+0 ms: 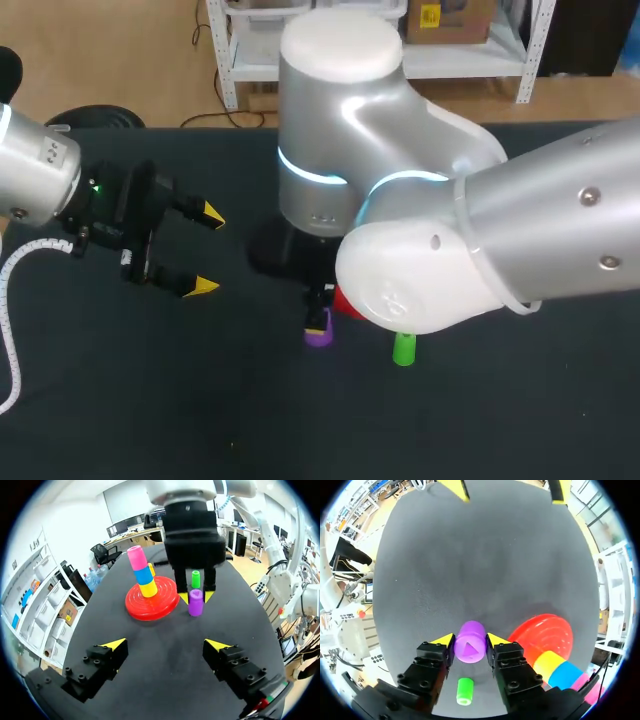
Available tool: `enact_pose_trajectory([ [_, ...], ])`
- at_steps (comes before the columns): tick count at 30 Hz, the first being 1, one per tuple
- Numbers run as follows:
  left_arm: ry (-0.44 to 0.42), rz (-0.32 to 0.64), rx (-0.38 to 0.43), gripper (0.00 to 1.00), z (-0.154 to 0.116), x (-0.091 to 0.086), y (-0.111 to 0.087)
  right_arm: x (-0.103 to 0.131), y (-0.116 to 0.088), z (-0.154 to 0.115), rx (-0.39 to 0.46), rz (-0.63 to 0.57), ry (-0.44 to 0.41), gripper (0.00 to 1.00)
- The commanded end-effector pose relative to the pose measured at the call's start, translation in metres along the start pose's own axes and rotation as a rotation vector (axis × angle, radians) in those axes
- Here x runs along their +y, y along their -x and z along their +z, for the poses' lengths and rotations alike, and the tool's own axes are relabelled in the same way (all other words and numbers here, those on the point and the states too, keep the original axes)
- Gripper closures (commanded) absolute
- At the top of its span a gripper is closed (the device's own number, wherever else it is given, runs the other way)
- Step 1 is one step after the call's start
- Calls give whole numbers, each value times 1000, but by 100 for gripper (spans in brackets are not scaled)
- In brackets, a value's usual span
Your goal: Pick up and stack the cylinders on the red base in this order: pink,purple,orange,green
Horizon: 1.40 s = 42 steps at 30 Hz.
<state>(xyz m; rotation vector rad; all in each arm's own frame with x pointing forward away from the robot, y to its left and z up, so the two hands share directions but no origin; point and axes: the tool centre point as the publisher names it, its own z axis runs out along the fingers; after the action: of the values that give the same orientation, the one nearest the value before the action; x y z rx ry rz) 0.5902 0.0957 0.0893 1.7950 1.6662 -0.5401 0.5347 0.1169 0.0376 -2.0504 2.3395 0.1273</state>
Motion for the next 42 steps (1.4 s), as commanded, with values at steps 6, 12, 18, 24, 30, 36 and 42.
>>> enact_pose_trajectory([
  [6, -1, 2, -2, 0, 0, 1, -1, -4, -10, -61, -25, -6, -109, 100],
  [12, -1, 2, -2, 0, 0, 1, -1, -30, -16, -107, -37, -18, -167, 100],
  [18, -1, 2, -2, 0, 0, 1, -1, -66, -23, -149, -32, -10, -176, 100],
  [24, -1, 2, -2, 0, 0, 1, -1, -97, -29, -173, 7, 37, -159, 100],
  [30, -1, 2, -2, 0, 0, 1, -1, -119, -34, -176, 24, 81, -126, 100],
  [36, -1, 2, -2, 0, 0, 1, -1, -129, -41, -169, 37, 112, -102, 100],
  [42, -1, 2, -2, 0, 0, 1, -1, -134, -53, -165, 17, 151, -95, 100],
])
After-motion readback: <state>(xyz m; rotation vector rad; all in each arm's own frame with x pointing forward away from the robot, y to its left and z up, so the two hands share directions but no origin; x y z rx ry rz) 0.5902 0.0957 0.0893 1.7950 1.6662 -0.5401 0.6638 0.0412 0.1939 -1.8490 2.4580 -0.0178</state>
